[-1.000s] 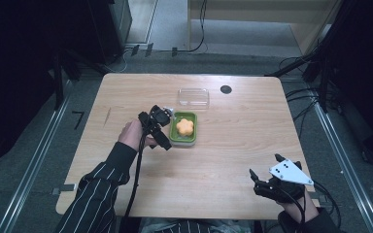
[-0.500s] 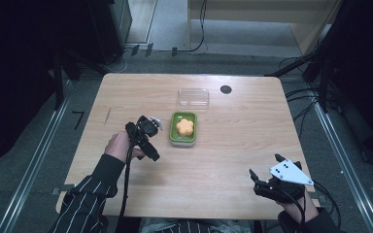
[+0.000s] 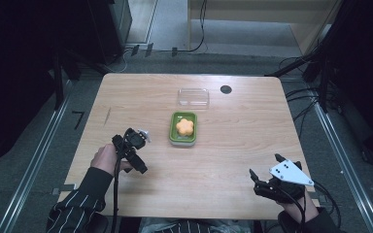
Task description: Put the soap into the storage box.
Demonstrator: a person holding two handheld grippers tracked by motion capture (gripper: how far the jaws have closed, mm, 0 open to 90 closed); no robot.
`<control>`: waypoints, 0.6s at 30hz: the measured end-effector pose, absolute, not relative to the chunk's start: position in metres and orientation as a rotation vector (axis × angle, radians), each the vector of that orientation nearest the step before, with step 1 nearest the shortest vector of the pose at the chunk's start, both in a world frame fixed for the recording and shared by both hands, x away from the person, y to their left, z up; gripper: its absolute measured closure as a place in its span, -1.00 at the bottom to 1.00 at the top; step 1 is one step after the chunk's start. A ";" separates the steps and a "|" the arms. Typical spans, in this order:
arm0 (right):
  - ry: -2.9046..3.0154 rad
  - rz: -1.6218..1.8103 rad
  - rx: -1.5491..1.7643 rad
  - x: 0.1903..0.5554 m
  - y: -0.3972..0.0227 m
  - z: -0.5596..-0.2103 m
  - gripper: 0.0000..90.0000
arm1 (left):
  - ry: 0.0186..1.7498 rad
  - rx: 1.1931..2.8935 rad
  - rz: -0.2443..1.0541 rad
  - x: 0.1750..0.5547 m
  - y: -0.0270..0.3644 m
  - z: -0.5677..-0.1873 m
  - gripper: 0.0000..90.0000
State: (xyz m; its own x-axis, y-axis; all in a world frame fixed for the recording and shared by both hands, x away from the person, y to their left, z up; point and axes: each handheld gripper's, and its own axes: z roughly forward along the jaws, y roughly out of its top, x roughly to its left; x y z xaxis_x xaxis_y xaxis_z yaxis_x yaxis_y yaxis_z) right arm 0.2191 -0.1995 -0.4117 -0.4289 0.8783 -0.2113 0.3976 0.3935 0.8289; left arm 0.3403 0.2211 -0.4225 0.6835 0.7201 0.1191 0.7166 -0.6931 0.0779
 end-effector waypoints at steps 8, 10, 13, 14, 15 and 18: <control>1.997 0.937 1.087 0.219 -0.200 -0.412 -0.69 | 1.275 2.840 0.198 0.321 0.238 -0.431 -1.00; 1.993 0.936 1.086 0.219 -0.200 -0.412 -0.69 | 1.288 2.839 0.185 0.317 0.242 -0.434 -1.00; 1.992 0.937 1.086 0.219 -0.200 -0.412 -0.69 | 1.303 2.844 0.184 0.311 0.248 -0.436 -1.00; 1.991 0.937 1.087 0.219 -0.200 -0.412 -0.69 | 1.310 2.838 0.179 0.309 0.249 -0.437 -1.00; 1.991 0.938 1.088 0.219 -0.200 -0.412 -0.69 | 1.317 2.838 0.179 0.308 0.251 -0.438 -1.00; 1.993 0.938 1.089 0.219 -0.199 -0.412 -0.69 | 1.329 2.837 0.178 0.306 0.253 -0.439 -1.00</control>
